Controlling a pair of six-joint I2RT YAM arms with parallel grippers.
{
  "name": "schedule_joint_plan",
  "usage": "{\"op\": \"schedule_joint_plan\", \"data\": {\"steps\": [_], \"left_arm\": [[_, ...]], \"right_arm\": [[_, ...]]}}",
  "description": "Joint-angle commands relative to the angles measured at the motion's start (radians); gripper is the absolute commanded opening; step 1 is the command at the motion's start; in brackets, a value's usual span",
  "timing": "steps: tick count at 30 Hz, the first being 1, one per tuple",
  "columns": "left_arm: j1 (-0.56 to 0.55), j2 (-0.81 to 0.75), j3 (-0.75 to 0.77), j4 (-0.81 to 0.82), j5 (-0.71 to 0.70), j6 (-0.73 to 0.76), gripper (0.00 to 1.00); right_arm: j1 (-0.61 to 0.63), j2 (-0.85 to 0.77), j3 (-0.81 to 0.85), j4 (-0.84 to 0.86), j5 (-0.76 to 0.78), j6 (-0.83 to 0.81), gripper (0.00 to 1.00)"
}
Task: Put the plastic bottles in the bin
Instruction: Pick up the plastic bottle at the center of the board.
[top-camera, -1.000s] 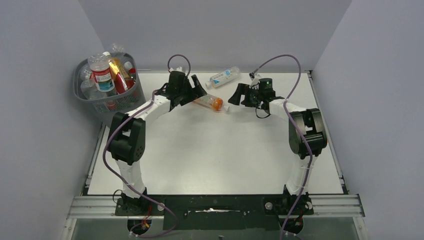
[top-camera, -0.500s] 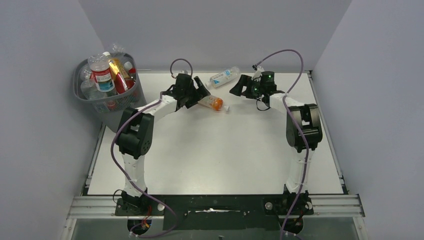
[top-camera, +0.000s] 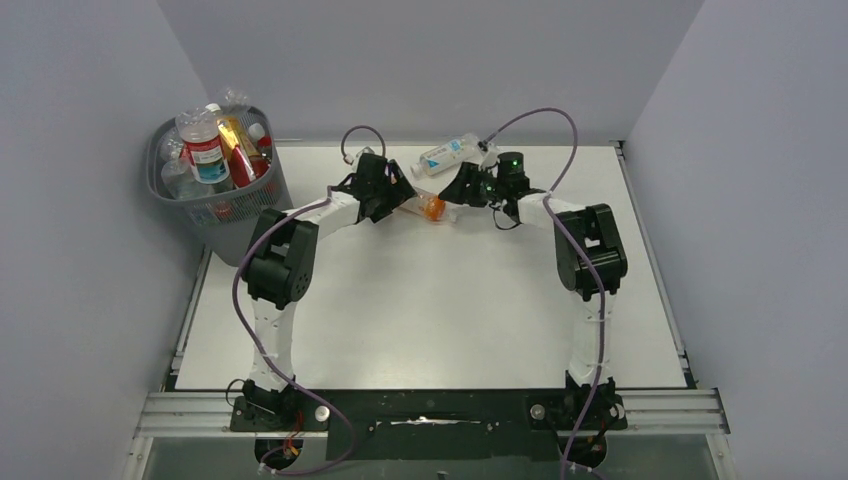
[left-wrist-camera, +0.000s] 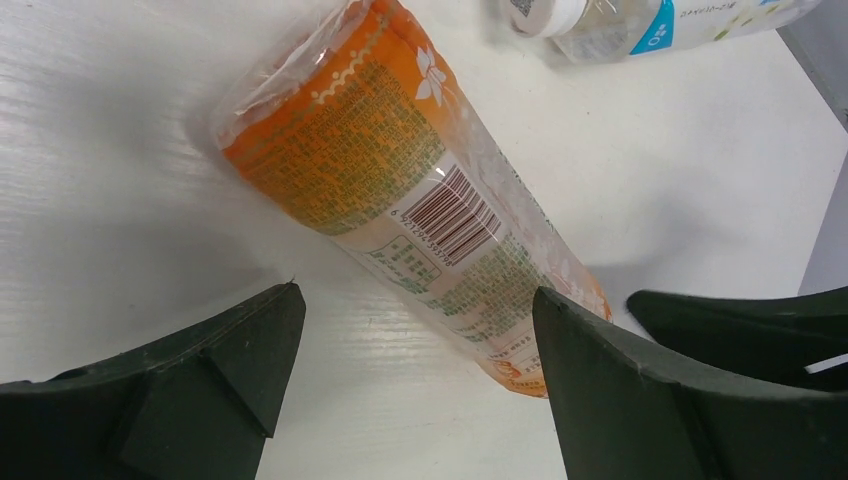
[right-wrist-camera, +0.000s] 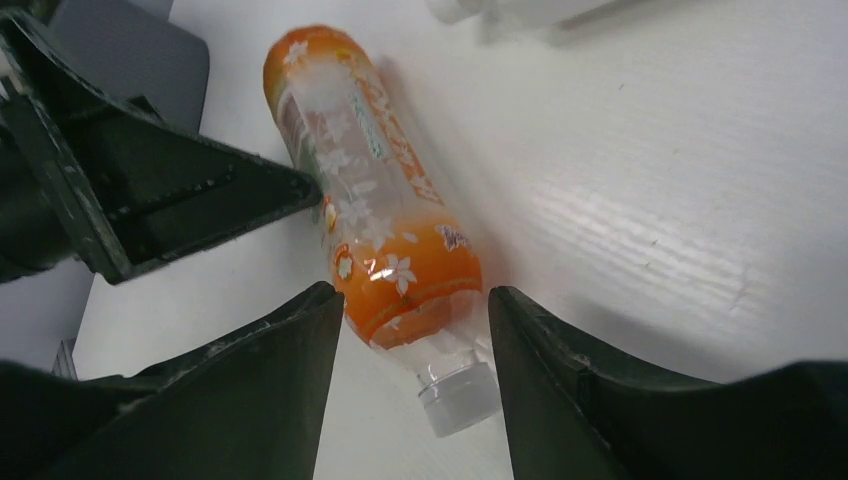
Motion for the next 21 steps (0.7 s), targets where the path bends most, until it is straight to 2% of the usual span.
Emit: {"op": "schedule_joint_plan", "data": {"steps": [1,6,11,17,21], "left_arm": [[0.013,-0.011,0.037,0.013,-0.046,0.005,0.85],[0.028,-0.034,-0.002,0.025,-0.052,0.010,0.85],[0.030,-0.091,-0.056,0.053,-0.062,0.023,0.85],[0.039,-0.078,-0.023,0.023,-0.048,0.041,0.85],[0.036,-0.123,-0.060,0.041,-0.053,0.044,0.85]], "right_arm": [[0.042,-0.059,-0.104,0.105,-0.032,0.015,0.56],[0.073,-0.091,-0.198,0.161,-0.036,0.043,0.55],[0.092,-0.108,-0.208,0.136,-0.047,0.022,0.53],[0.122,-0.116,-0.204,0.086,-0.034,-0.023,0.43],[0.127,-0.122,-0.213,0.071,-0.031,-0.039,0.37]]}}
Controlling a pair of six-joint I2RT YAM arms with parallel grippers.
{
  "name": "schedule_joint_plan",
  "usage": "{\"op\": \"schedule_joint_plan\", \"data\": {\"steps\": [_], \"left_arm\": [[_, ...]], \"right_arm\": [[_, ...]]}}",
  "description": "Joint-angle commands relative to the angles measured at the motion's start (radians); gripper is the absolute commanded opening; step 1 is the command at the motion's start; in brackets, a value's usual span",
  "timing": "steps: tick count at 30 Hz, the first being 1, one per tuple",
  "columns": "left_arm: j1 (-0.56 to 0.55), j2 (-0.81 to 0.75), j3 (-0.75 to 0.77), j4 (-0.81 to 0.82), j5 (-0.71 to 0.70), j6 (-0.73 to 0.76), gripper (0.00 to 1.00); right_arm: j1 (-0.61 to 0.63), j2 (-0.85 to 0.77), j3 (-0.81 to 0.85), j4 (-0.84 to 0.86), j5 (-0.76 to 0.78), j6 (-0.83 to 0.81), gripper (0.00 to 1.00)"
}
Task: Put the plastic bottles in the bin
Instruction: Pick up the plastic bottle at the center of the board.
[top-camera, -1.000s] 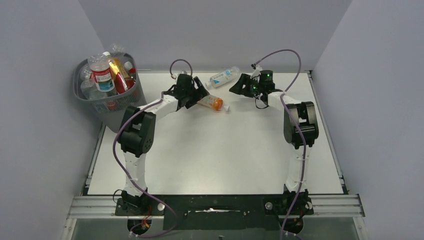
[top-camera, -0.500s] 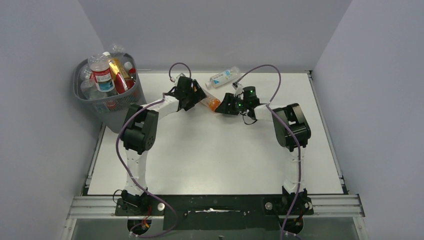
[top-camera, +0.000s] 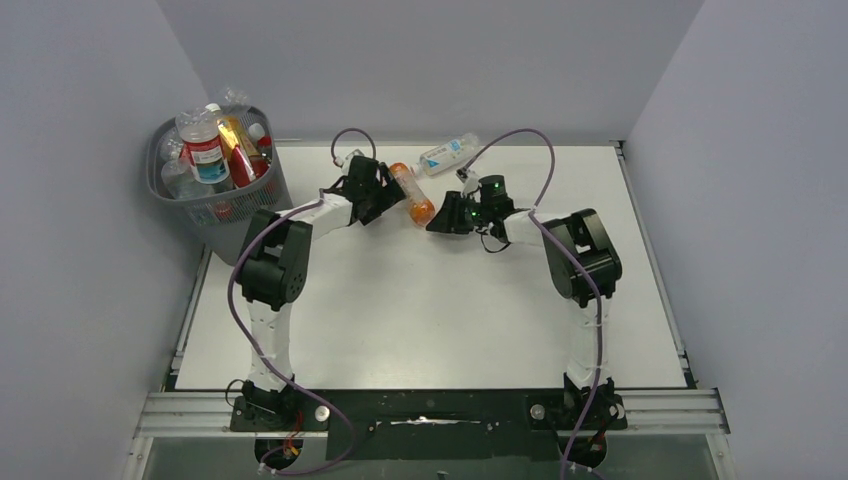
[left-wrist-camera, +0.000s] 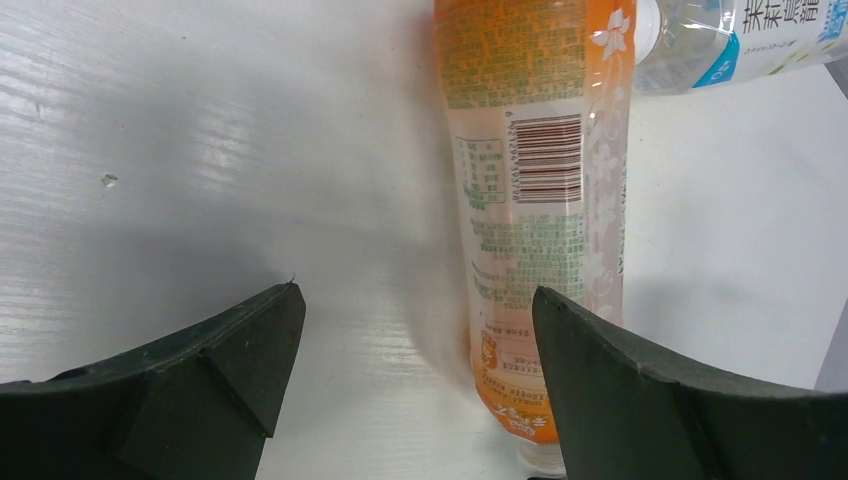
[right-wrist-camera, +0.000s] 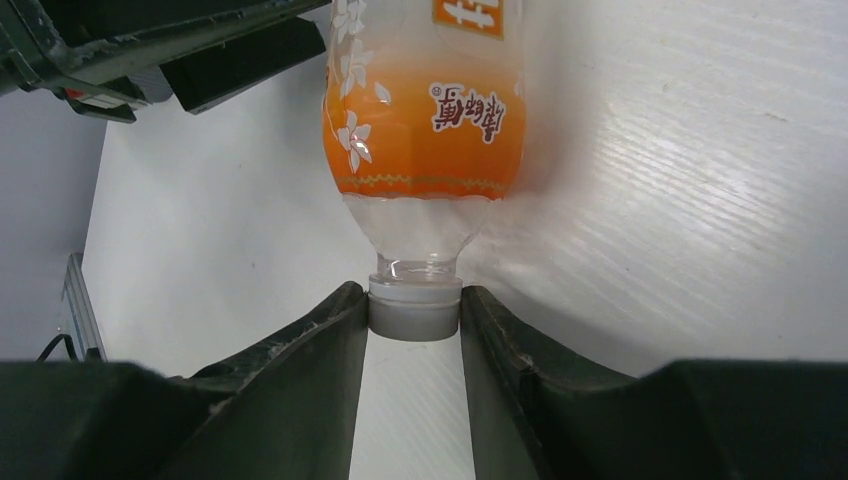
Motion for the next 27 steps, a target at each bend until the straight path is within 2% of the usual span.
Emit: {"op": "schedule_joint_plan", "data": {"steps": [1,9,27], "left_arm": [[0.005,-0.112,-0.016,0.044,-0.010,0.022,0.85],[0.010,-0.189,-0.052,0.055,-0.006,0.039,0.85],[-0.007,-0.040,0.042,-0.015,0.083,0.085,0.85]], "right_arm": [[0.016,-0.082,-0.003,-0.001,0.001,-0.045,0.36],[0.028,-0.105,-0.044,-0.015,-0.004,-0.073,0.33],[0.095,-0.186,-0.117,-0.021,-0.022,-0.118,0.31]]}}
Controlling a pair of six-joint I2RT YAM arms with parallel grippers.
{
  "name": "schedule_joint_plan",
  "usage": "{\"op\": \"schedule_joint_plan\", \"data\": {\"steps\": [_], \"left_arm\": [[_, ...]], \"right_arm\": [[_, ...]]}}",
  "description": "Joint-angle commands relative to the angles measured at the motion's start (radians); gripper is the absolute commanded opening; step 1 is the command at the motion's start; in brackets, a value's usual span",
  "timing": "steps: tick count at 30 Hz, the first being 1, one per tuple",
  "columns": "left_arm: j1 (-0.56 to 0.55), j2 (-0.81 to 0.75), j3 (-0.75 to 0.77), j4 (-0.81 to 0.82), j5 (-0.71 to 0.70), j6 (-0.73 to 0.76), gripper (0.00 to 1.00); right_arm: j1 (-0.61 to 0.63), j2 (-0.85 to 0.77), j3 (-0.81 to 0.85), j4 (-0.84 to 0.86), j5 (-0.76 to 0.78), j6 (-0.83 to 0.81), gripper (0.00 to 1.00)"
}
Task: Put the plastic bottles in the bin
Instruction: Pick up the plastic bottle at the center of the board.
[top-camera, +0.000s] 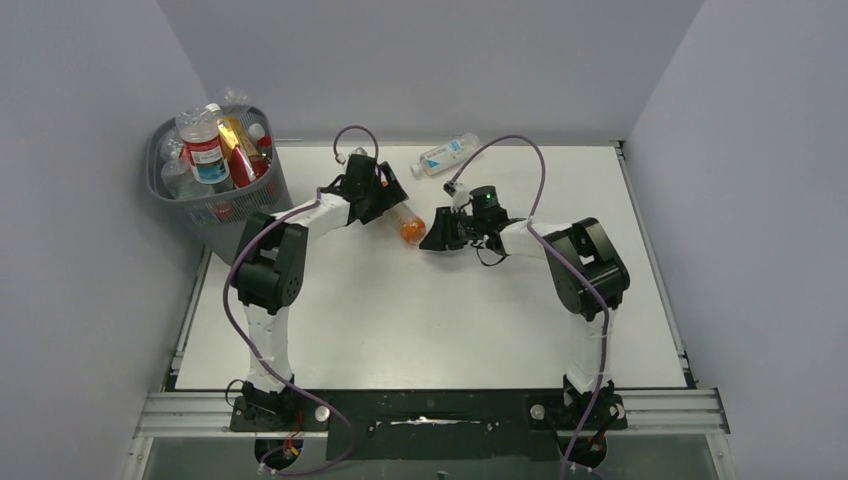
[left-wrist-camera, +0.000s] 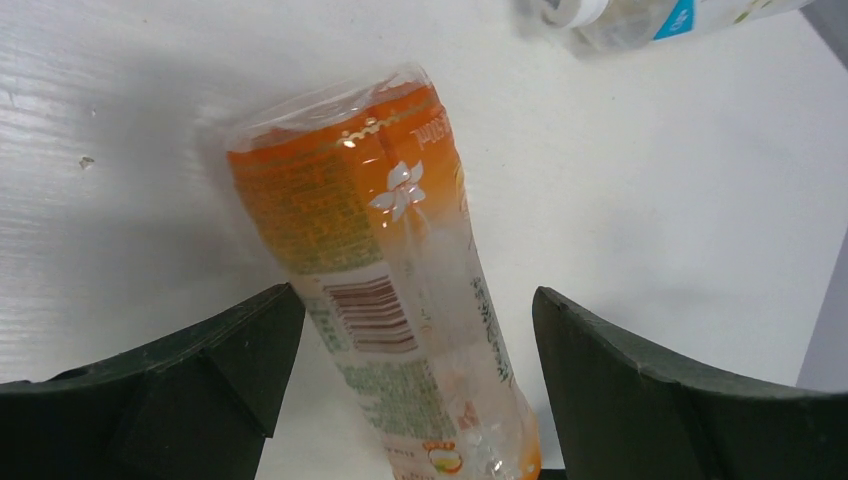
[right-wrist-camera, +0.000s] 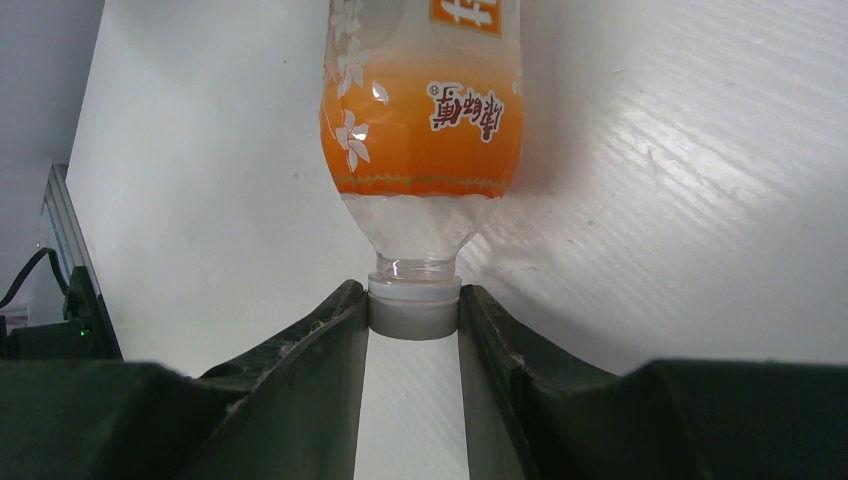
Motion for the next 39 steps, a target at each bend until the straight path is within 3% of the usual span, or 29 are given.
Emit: {"op": "schedule_joint_plan", "data": {"steps": [1,7,13,14,16,20,23,33,39], "left_arm": [[-0.008,0.025,0.067,-0.016,0.034,0.041,0.85],[-0.009,0.044,0.072,-0.031,0.055,0.052,0.82],[-0.005,0.020,0.112,-0.065,0.081,0.088,0.38],[-0.006,0.013,0.126,-0.081,0.081,0.097,0.36],[-0.008,-0.009,0.154,-0.112,0.078,0.116,0.35],[-0.016,-0.076,0.220,-0.173,0.065,0.164,0.34],[-0.016,-0.123,0.310,-0.246,0.064,0.207,0.35],[0.008,-0.374,0.608,-0.357,0.110,0.321,0.37],[0.183,-0.538,0.793,-0.430,0.138,0.356,0.39]], "right_arm": [[0.022,-0.069,0.008,0.027,-0.021,-0.034,0.31],[0.034,-0.067,0.014,0.020,-0.018,-0.038,0.31],[0.035,-0.091,-0.007,0.006,-0.012,-0.046,0.32],[0.035,-0.100,-0.015,0.004,-0.012,-0.046,0.32],[0.037,-0.127,-0.028,-0.007,-0.007,-0.051,0.38],[0.038,-0.209,-0.072,-0.058,0.018,-0.075,0.71],[0.039,-0.302,-0.119,-0.096,0.045,-0.089,0.81],[0.059,-0.559,-0.202,-0.210,0.103,-0.091,0.87],[0.096,-0.616,-0.214,-0.249,0.135,-0.083,0.88]]}}
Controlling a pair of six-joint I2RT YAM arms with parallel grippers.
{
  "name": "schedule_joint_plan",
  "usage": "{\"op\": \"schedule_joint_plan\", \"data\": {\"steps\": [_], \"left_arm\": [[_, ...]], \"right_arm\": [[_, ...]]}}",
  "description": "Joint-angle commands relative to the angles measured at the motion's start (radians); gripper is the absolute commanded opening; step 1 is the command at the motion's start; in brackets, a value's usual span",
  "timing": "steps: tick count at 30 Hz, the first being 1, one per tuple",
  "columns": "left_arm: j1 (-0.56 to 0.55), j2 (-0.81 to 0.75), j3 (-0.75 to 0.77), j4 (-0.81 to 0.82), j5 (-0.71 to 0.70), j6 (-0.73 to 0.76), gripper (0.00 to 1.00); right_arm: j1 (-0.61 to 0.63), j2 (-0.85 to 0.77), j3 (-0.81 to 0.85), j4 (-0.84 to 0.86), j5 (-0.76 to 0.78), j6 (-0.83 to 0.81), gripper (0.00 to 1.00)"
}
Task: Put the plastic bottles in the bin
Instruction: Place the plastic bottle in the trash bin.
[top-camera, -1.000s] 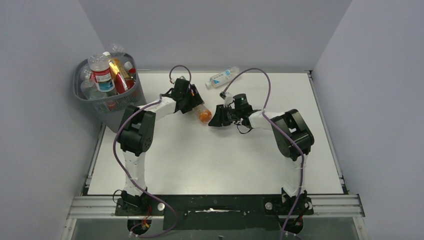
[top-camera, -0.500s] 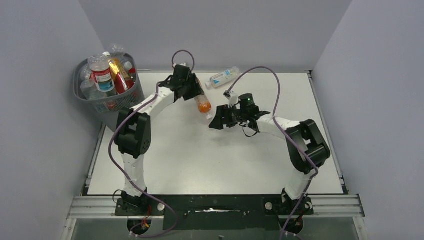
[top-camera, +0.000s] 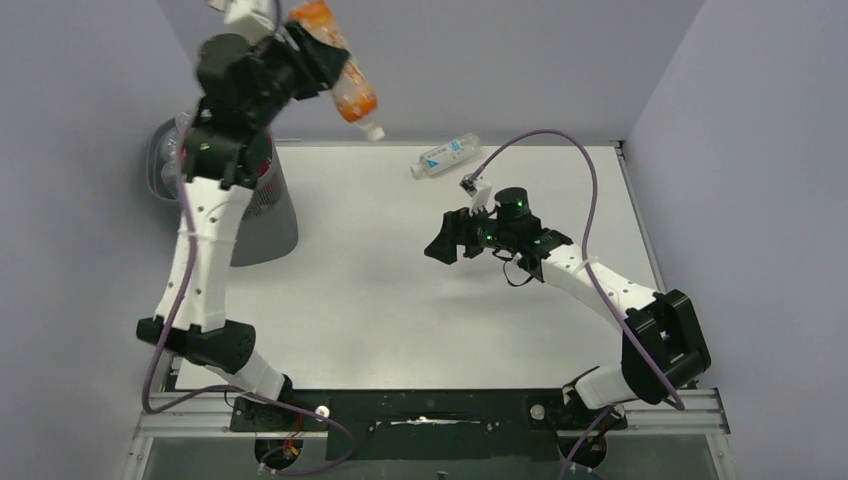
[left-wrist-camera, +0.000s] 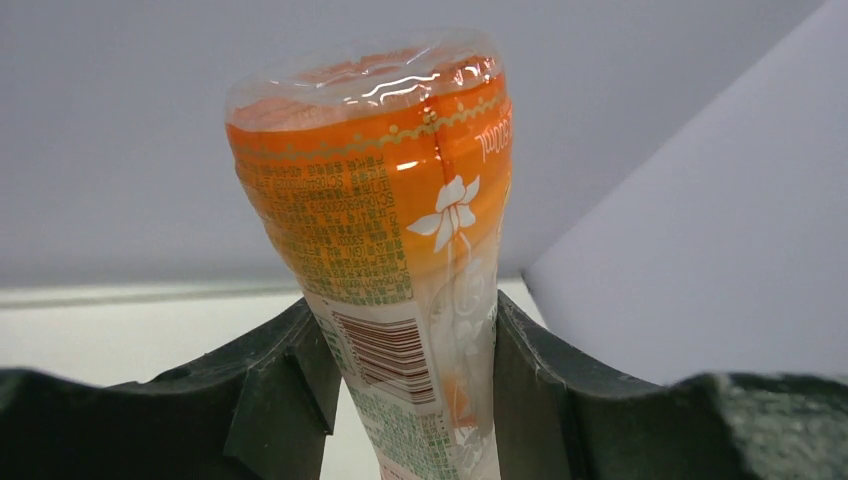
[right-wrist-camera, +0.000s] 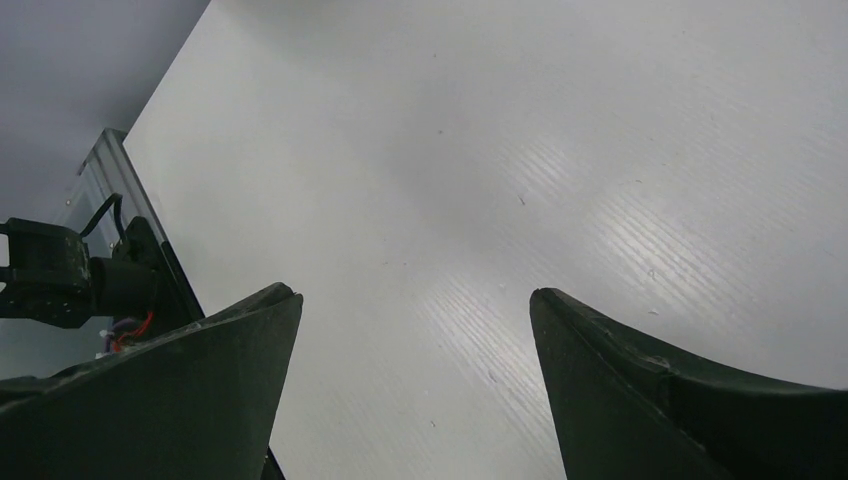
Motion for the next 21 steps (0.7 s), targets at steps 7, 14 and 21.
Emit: {"op": "schedule_joint_plan", "data": {"steps": [7,14,21], "left_arm": [[0.241,-0.254,0.299,-0.138,-0.262,0.259,0.45],[0.241,-0.290,0.211,-0.115,-0.619,0.415,0.47],[0.295,-0.168,0.234,-0.055,-0.700,0.494,0.47]], "right_arm": [[0.077,-0.069,-0.035,-0.074,0.065,-0.008,0.88],[0.097,-0.108,-0.070,-0.086,0.059,-0.002,0.88],[0.096,-0.103,-0.053,-0.127,0.037,-0.038,0.89]]}}
